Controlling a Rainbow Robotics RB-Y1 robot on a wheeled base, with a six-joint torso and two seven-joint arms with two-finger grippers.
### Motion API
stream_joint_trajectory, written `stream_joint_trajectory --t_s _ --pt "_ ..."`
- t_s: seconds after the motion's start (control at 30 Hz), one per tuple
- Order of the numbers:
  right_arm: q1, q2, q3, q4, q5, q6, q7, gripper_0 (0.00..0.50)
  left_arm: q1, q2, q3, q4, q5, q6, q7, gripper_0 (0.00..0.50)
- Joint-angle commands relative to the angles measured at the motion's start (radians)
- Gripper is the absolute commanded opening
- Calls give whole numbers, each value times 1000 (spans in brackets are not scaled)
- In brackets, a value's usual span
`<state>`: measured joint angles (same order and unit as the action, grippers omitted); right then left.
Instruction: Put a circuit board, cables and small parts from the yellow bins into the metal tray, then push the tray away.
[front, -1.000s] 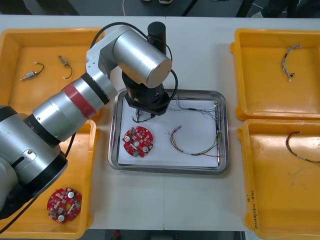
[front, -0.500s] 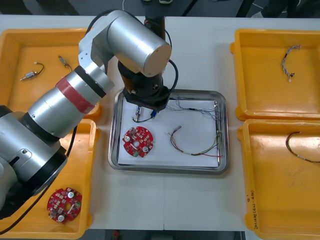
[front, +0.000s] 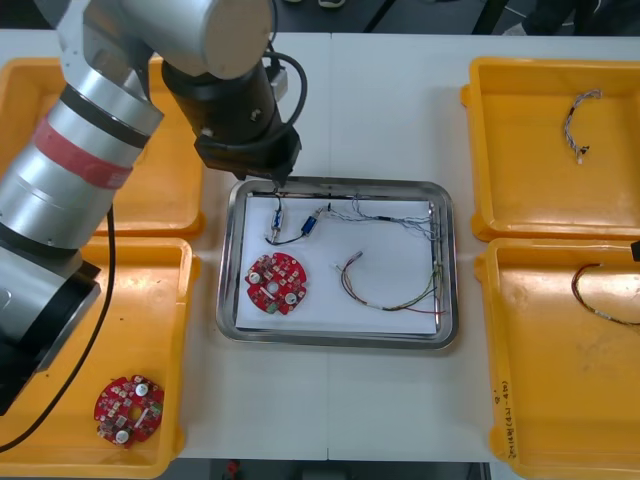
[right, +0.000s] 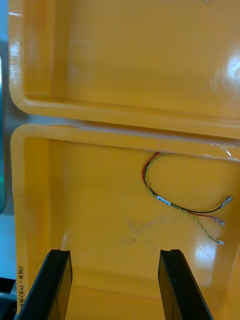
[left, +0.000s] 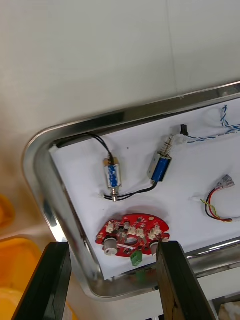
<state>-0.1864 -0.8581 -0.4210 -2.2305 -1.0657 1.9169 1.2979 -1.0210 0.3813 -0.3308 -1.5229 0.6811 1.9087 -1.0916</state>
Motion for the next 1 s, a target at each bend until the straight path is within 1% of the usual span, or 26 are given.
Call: stream_joint_trajectory --t_s 0.03,0.17,0.27,0.47,0.6,0.77,1.0 --pt "-93 -82 65 -26 -48 3 -48 500 -22 90 70 -86 41 11 99 500" --pt "-169 -90 119 -28 -103 3 -49 500 -16 143 111 -135 66 11 101 500" --pt "-231 -90 165 -26 -129 3 -45 500 15 182 156 -191 67 11 99 500" --pt "-337 -90 289 -28 -143 3 -37 500 68 252 211 -263 77 11 91 500" --pt "-393 -91 370 -28 -152 3 -32 500 105 286 254 -296 83 11 88 500" --pt "-479 -96 478 -28 -163 3 -26 500 167 337 312 -341 104 11 81 500" --pt "-559 -101 607 -28 -174 3 -11 500 252 396 371 -388 147 11 75 500"
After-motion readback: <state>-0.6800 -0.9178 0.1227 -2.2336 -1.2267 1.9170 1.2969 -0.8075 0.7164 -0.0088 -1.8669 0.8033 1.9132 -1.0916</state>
